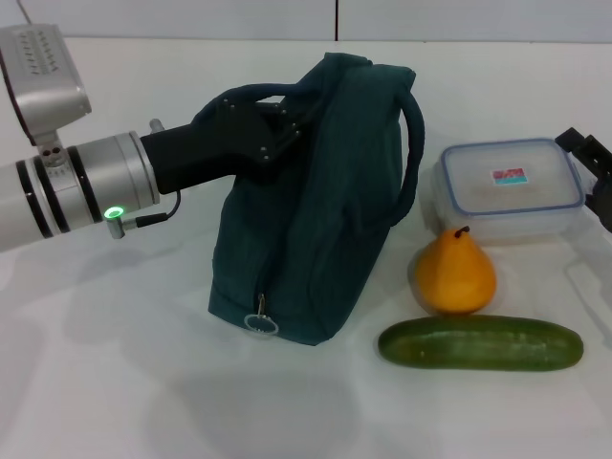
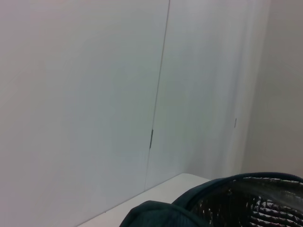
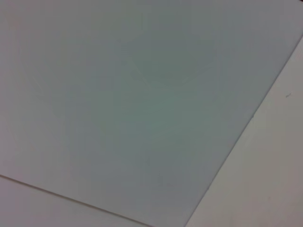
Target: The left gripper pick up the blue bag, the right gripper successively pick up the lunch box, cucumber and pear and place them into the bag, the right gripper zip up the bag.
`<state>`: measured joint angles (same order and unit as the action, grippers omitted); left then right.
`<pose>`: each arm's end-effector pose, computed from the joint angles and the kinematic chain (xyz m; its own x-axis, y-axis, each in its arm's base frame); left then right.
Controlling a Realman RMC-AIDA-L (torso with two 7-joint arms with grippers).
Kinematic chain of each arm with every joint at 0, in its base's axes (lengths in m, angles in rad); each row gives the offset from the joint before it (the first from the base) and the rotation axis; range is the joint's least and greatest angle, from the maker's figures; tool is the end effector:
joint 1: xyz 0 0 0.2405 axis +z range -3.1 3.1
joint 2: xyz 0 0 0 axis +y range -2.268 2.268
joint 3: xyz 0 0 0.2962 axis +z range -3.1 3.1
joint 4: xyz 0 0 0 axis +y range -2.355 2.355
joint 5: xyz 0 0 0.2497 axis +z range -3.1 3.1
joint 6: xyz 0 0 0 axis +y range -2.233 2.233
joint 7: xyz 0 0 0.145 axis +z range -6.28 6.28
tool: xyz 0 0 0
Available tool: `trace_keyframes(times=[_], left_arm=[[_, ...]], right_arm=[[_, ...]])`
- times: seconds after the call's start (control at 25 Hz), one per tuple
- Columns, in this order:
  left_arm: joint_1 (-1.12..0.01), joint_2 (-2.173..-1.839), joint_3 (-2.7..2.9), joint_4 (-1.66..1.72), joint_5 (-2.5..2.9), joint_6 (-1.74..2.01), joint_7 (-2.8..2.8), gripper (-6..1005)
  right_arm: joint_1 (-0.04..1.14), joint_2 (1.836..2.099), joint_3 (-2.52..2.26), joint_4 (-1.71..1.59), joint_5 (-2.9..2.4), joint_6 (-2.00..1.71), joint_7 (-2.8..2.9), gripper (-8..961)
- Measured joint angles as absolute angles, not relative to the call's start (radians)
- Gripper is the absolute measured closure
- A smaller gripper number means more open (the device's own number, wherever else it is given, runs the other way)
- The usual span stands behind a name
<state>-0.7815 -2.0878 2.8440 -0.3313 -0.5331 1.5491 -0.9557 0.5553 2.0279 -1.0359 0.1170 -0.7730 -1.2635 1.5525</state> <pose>-0.2939 0.4057 -0.0551 0.7172 0.1639 0.6773 0.4382 -0.8618 -0.2555 0.3831 0.3604 -0.0692 -0.2868 -0.4590 -0.8409 -0.9185 -0.1178 0.3775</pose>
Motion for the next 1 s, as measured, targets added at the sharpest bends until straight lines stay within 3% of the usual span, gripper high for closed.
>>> trace_keyframes(times=[0.12, 0.24, 0.68, 1.0], left_arm=[[-0.782, -2.088, 2.844, -0.328, -0.533, 1.55, -0.956, 951], [-0.781, -2.087, 2.844, -0.32, -0.532, 1.55, -0.956, 951], [-0.785, -2.087, 2.844, -0.316, -0.53, 1.549, -0.956, 951], [-0.785, -2.086, 2.844, -0.303, -0.53, 1.549, -0.942, 951]], right_arm=[[0.555, 2.028, -1.035, 0.117, -0.771, -1.26, 1.551, 178], [0.555, 2.028, -1.034, 0.117, -0.767, -1.258, 1.546, 372], [0.548, 2.028, -1.025, 0.116, -0.771, -1.263, 1.537, 609], [0.547, 2.028, -1.033, 0.113, -0.773, -1.281, 1.525, 676]])
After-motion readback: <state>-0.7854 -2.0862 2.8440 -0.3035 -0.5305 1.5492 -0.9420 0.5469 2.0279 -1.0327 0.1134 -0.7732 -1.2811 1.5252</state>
